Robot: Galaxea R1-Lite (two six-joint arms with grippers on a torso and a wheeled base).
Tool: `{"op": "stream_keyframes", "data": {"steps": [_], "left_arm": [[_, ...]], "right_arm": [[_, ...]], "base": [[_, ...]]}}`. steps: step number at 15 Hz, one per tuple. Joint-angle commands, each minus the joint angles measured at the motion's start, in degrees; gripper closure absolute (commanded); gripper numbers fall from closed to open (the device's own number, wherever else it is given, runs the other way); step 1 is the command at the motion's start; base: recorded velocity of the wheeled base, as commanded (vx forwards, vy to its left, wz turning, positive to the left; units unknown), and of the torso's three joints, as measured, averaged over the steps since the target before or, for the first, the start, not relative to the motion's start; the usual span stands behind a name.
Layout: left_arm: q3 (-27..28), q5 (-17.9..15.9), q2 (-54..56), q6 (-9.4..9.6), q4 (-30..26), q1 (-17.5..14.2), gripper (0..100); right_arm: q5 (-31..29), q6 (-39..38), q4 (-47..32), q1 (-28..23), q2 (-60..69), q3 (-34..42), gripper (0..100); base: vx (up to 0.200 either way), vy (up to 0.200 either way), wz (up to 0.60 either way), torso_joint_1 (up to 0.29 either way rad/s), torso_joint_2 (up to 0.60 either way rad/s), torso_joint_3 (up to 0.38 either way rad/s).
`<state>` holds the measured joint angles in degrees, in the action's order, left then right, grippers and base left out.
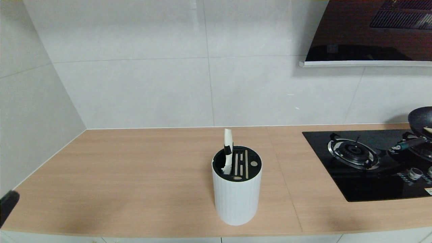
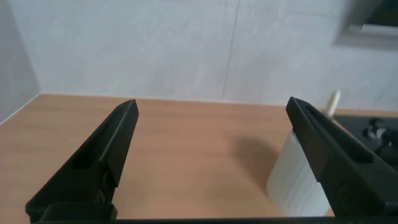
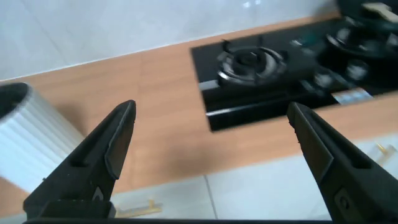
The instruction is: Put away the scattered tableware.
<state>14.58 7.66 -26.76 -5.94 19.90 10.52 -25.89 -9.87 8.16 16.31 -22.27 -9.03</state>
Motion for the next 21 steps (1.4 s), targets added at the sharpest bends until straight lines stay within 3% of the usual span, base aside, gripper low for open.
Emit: {"op": "stream_keyframes", "data": {"steps": [1, 3, 6, 8, 9, 11, 13, 15, 17, 18, 21], "left_arm": [[-1.9, -5.3, 20.1, -0.22, -13.3, -7.6, 0], [-1.7, -8.4, 25.3, -0.22, -18.7, -9.8, 0], [-4.3, -7.5, 26.8, 0.22, -19.4, -10.6, 0], [-13.2, -2.7, 26.8, 5.59, -15.3, -10.6, 0], [-14.6, -1.7, 26.8, 6.29, -16.4, -10.6, 0], [-14.4, -2.2, 26.8, 5.67, -19.7, -10.6, 0], [-14.4, -3.4, 26.8, 6.38, -19.7, -10.6, 0], [-14.5, -4.0, 26.8, 4.97, -19.6, -10.6, 0], [-14.5, -4.0, 26.8, 4.97, -19.6, -10.6, 0], [-14.5, -4.0, 26.8, 4.97, -19.6, -10.6, 0], [-14.5, -4.0, 26.8, 4.97, -19.6, -10.6, 0]], "right_arm": [[0.2, 2.7, -3.8, -2.9, 10.8, 3.0, 0], [1.5, 6.9, -4.9, -5.1, 14.8, 2.5, 0], [4.4, 9.6, -5.2, -8.1, 16.5, 2.2, 0], [3.5, 11.0, -4.9, -8.1, 16.5, 1.4, 0], [2.5, 11.7, -5.0, -8.1, 16.5, 0.4, 0], [0.5, 13.4, -5.2, -8.1, 16.5, 0.8, 0], [-2.8, 14.4, -4.8, -8.2, 16.5, 2.4, 0], [-3.1, 13.9, -4.4, -9.9, 16.6, 3.3, 0], [-1.0, 15.1, -5.2, -16.0, 20.3, 4.7, 0], [1.7, 17.9, -5.2, -16.4, 22.3, 7.7, 0], [3.6, 16.0, -4.5, -16.4, 22.2, 9.0, 0]], "base": [[0.0, 0.0, 0.0, 0.0, 0.0, 0.0], [0.0, 0.0, 0.0, 0.0, 0.0, 0.0], [0.0, 0.0, 0.0, 0.0, 0.0, 0.0], [0.0, 0.0, 0.0, 0.0, 0.0, 0.0], [0.0, 0.0, 0.0, 0.0, 0.0, 0.0], [0.0, 0.0, 0.0, 0.0, 0.0, 0.0], [0.0, 0.0, 0.0, 0.0, 0.0, 0.0], [0.0, 0.0, 0.0, 0.0, 0.0, 0.0], [0.0, 0.0, 0.0, 0.0, 0.0, 0.0], [0.0, 0.0, 0.0, 0.0, 0.0, 0.0], [0.0, 0.0, 0.0, 0.0, 0.0, 0.0]]}}
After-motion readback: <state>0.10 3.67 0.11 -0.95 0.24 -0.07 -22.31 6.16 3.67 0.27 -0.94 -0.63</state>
